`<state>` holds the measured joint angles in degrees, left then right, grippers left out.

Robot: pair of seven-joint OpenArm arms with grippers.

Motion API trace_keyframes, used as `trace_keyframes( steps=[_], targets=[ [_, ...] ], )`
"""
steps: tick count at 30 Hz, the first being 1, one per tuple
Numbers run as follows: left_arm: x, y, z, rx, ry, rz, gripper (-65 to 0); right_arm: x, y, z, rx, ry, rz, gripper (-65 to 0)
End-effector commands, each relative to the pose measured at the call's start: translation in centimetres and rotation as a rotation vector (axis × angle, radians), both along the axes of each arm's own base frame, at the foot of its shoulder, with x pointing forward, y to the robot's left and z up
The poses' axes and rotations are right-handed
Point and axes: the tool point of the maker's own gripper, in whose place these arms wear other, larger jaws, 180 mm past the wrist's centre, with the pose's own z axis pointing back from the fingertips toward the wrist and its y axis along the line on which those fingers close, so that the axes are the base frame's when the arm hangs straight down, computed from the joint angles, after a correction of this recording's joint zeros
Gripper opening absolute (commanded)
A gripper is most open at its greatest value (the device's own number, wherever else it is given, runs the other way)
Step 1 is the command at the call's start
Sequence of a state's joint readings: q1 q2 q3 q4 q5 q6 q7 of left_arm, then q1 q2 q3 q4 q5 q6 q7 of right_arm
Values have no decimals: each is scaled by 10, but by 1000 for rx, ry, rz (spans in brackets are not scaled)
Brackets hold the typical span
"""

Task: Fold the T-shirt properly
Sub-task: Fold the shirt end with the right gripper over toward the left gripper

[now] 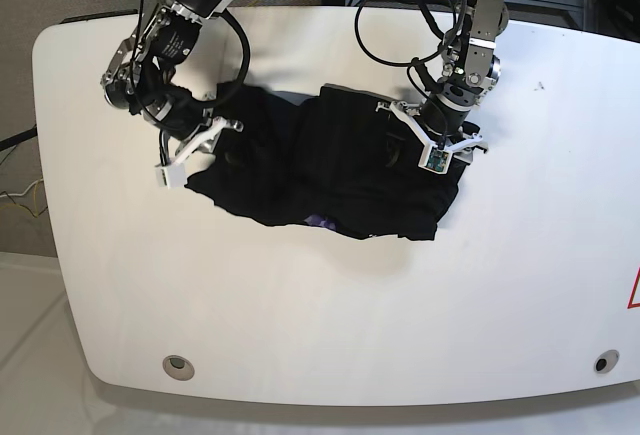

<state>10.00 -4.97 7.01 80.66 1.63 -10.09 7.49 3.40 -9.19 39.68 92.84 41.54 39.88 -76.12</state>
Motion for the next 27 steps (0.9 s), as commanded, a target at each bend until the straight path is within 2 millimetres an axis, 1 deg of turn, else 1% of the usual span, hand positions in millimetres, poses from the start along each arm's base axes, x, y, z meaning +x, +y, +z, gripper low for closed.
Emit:
trace_keyframes(
  steps=[1,2,5,11,16,20,24,27],
  targets=[
    [-10,11,-16,73,76,5,-247,16,3,22,22,-76,10,-650],
    [-10,11,-16,73,76,5,-247,17,5,22,22,-77,16,-650],
    [-10,11,-16,73,76,5,-247,20,21,28,32,-97,72,-650],
    [-10,11,-16,73,76,5,-247,23,63,49,103,-166,195,-646],
    [-10,10,-17,74,76,5,-247,20,88,57,123,-187,279,-646],
    [-11,11,-18,74,81,5,-247,20,98,61,126,-200,312,-646],
    [-15,12,-28,78,110,6,-247,21,111,69,138,-221,356,-645],
    [-10,13,-29,80,110,9,-247,23,118,76,143,-242,381,-645]
  ],
)
